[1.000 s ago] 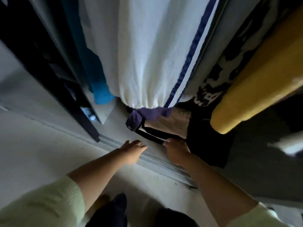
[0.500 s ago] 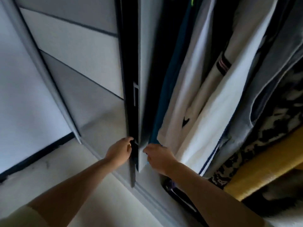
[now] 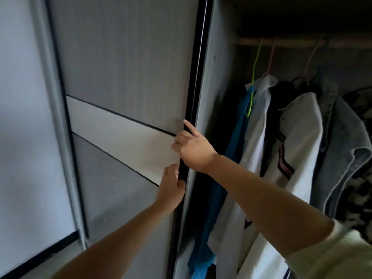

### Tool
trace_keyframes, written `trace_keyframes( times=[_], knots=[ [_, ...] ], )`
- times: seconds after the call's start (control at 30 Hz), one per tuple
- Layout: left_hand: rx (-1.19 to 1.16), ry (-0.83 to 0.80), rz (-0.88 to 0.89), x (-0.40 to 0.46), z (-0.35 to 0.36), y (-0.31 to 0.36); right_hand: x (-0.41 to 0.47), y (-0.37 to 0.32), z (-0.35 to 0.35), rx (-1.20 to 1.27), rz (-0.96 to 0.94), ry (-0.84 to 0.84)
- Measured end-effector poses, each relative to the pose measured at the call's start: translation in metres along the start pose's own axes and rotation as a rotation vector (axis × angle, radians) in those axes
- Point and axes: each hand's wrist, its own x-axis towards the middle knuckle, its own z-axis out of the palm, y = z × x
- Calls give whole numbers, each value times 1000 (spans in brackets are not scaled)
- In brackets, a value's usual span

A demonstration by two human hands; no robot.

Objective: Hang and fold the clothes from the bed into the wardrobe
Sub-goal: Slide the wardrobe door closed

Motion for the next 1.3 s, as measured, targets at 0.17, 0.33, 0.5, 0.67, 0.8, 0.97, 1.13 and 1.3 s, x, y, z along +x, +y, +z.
trace_keyframes(
  times=[0.17, 0.33, 0.5, 0.67, 0.8, 0.97, 1.13, 1.3],
  knots=[
    [-94, 32, -105, -1, 7, -2, -1, 4, -3, -77, -66, -18],
    [-106, 70, -96, 2, 13, 5, 0, 7, -6, -75, -75, 2],
    [-92, 66, -61, -18, 23, 25, -23, 14, -11, -76, -77, 73],
    [-100, 31, -45, -40, 41, 42, -57, 23, -24, -85, -56, 120],
    [-96, -8, -50, -66, 61, 69, -96, 31, -41, -88, -46, 168],
    [-108, -65, -19, -104, 84, 104, -147, 41, -67, -91, -15, 203],
    [-141, -135, 23, -148, 112, 144, -209, 55, -97, -85, 12, 174],
    [-165, -221, 100, -183, 142, 176, -267, 66, -128, -140, 55, 144]
  ],
)
